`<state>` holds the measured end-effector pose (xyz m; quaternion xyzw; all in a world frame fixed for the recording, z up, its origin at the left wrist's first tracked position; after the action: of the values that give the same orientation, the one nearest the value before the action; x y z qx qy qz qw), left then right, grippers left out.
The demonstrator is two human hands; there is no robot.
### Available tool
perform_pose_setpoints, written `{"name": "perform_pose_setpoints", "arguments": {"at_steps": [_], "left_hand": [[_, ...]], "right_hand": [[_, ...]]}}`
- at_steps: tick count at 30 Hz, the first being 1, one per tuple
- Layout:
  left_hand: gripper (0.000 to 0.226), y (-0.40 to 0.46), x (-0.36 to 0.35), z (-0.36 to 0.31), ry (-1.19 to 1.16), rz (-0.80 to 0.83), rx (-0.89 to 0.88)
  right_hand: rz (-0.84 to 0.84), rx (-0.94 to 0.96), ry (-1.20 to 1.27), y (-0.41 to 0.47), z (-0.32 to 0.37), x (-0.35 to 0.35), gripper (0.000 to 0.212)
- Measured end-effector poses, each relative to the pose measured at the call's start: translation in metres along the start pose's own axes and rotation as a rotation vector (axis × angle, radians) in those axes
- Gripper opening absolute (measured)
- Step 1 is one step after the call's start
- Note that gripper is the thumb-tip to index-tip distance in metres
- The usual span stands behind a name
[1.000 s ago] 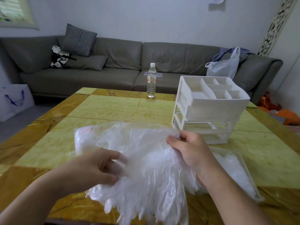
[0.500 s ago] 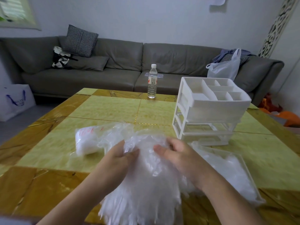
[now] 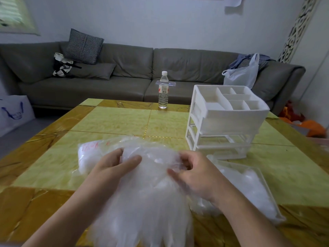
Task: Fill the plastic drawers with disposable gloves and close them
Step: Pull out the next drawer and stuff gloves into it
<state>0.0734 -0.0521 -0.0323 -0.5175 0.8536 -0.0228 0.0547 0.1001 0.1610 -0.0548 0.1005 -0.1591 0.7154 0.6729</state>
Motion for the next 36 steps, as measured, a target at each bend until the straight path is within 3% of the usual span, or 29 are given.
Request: {"name": "perform_pose_setpoints", "arguments": {"at_steps": [5, 8, 10, 12, 15, 16, 18, 21, 25, 27, 29, 32, 34, 36], "left_hand": [[0.011, -0.003, -0.006, 0.002, 0.040, -0.068, 0.054], [0.004, -0.006, -0.003, -0.012, 0.088, -0.178, -0.102], [0.011, -0.010, 0.000, -0.019, 0.121, -0.229, -0.235], [0.020, -0.015, 0.002, -0.023, 0.299, -0.255, -0.398], [0.029, -0.025, -0.019, -0.024, 0.860, -0.223, -0.695], [0.028, -0.027, -0.032, -0.022, 1.031, -0.172, -0.774], [0.017, -0.027, -0.055, -0.012, 1.266, -0.073, -0.879], [0.024, -0.018, -0.070, 0.008, 1.422, -0.058, -0.861], [0.045, -0.008, -0.082, 0.028, 1.455, 0.043, -0.738], [0.042, -0.011, -0.087, 0.029, 1.365, 0.152, -0.689], [0.030, -0.020, -0.088, 0.025, 1.174, 0.235, -0.653], [0.026, -0.029, -0.066, -0.002, 0.866, 0.058, -0.696], [0.041, -0.029, -0.055, -0.032, 0.876, -0.092, -0.803], [0.074, -0.020, -0.055, -0.055, 0.984, -0.065, -0.816]], "right_hand": [[-0.048, 0.015, 0.046, 0.001, 0.001, 0.001, 0.008], [-0.367, 0.165, -0.366, -0.010, 0.016, 0.006, 0.024], [-0.572, 0.400, -0.498, -0.025, 0.035, 0.006, 0.016], [-0.464, 0.393, -0.269, -0.026, 0.038, 0.006, 0.032], [0.123, 0.100, 0.532, -0.017, 0.030, -0.018, 0.069], [0.245, 0.036, 0.676, -0.018, 0.029, -0.024, 0.078], [0.289, -0.008, 0.731, -0.017, 0.024, -0.024, 0.080], [0.056, -0.098, 0.410, -0.016, 0.013, -0.013, 0.057], [-0.146, -0.178, -0.136, -0.021, 0.012, -0.003, 0.029], [-0.185, -0.157, -0.268, -0.027, 0.022, 0.001, 0.012], [-0.159, -0.084, -0.344, -0.030, 0.025, 0.007, 0.020], [-0.060, 0.100, -0.319, -0.036, 0.031, 0.019, 0.014], [0.036, 0.193, -0.236, -0.046, 0.035, 0.025, 0.033], [0.096, 0.252, -0.223, -0.055, 0.037, 0.028, 0.051]]}}
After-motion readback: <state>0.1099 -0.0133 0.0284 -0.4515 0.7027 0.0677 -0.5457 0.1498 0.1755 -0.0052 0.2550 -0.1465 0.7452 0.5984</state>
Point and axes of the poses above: each hand's wrist, its own y-axis towards the middle knuckle, its own x-axis out of the back of the hand, z = x × y, the point moved 5 cm from there along y, towards the middle knuckle, and after that the axes turned 11 degrees about z, right-handed, at the moved point
